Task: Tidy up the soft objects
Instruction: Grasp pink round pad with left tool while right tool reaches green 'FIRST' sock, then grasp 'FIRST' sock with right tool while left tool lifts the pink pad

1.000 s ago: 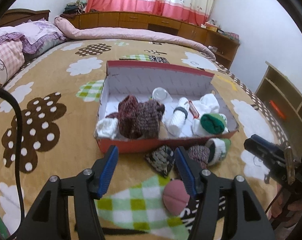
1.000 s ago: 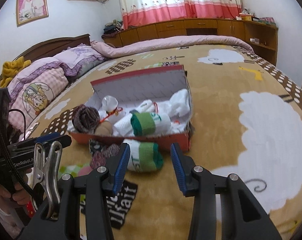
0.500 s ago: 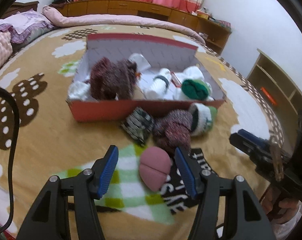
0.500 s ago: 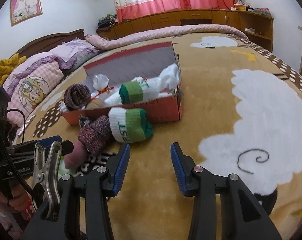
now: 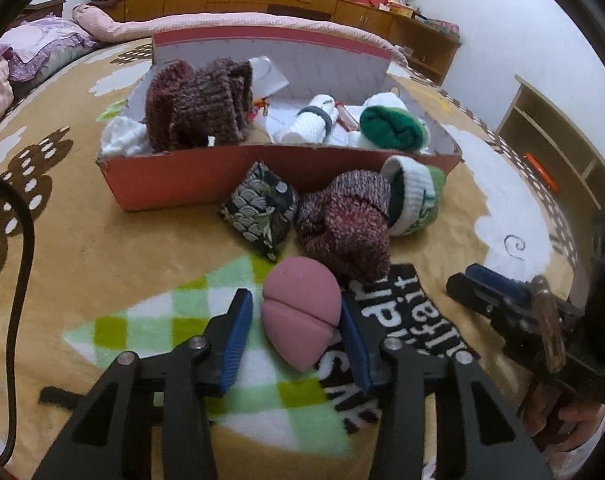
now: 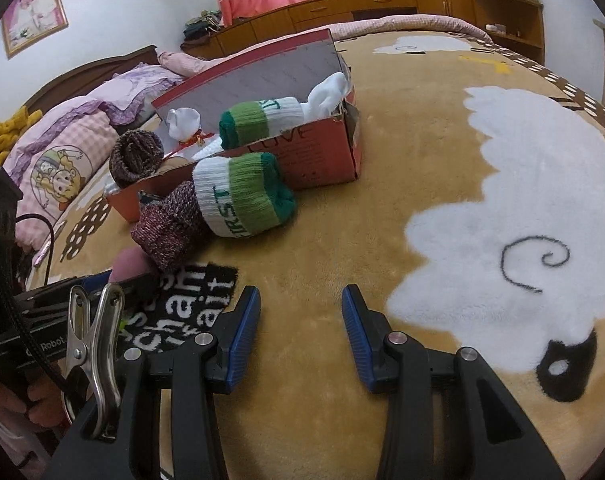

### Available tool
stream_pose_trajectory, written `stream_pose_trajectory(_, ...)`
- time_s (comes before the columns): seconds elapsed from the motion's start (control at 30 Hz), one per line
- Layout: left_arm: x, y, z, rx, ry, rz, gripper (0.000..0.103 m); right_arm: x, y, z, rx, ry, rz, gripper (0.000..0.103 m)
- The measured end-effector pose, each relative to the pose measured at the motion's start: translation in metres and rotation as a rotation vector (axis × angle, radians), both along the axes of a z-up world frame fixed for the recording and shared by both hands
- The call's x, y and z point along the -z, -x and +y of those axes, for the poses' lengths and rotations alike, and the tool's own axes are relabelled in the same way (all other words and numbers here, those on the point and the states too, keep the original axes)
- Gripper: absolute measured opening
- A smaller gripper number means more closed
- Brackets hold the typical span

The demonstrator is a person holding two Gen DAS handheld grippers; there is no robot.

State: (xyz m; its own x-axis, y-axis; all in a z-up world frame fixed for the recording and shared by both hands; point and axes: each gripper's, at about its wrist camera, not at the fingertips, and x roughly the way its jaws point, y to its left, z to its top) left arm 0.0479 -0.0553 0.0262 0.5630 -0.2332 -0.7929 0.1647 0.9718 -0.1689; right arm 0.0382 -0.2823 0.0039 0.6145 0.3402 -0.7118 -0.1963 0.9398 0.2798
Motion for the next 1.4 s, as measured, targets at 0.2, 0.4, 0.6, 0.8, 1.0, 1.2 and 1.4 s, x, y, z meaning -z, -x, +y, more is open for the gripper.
stream_pose_trajectory(0.2, -0.003, 0.005, 0.001, 0.016, 0.0, -0.037, 0.037, 0.001, 0.0, -0.001, 0.007, -0.024, 0.0, 0.044)
stream_pose_trajectory(0.4, -0.011, 0.003, 0.026, -0.069, -0.007, -0.074, 0.037, 0.002, 0.0, -0.004, 0.003, -0.052, 0.001, 0.047)
stream_pose_trajectory(0.6, 0.002, -0.005, 0.058, -0.158, 0.066, -0.018, 0.037, -0.001, 0.001, 0.01, -0.013, 0.015, -0.01, 0.055)
stream_pose_trajectory(0.8, 0.006, -0.005, 0.061, -0.157, 0.087, -0.02, 0.038, -0.009, -0.012, 0.017, 0.013, 0.013, 0.014, 0.055)
stream_pose_trajectory(1.0, 0.008, -0.005, 0.064, -0.155, 0.11, -0.016, 0.039, -0.022, -0.033, 0.036, -0.021, 0.058, -0.029, 0.055)
stream_pose_trajectory(1.2, 0.009, -0.007, 0.064, -0.155, 0.111, -0.017, 0.039, -0.021, -0.05, 0.047, -0.03, 0.051, -0.025, 0.055)
stream_pose_trajectory(1.4, 0.007, -0.007, 0.064, -0.157, 0.114, -0.015, 0.037, -0.014, -0.047, 0.047, -0.033, 0.042, -0.03, 0.038)
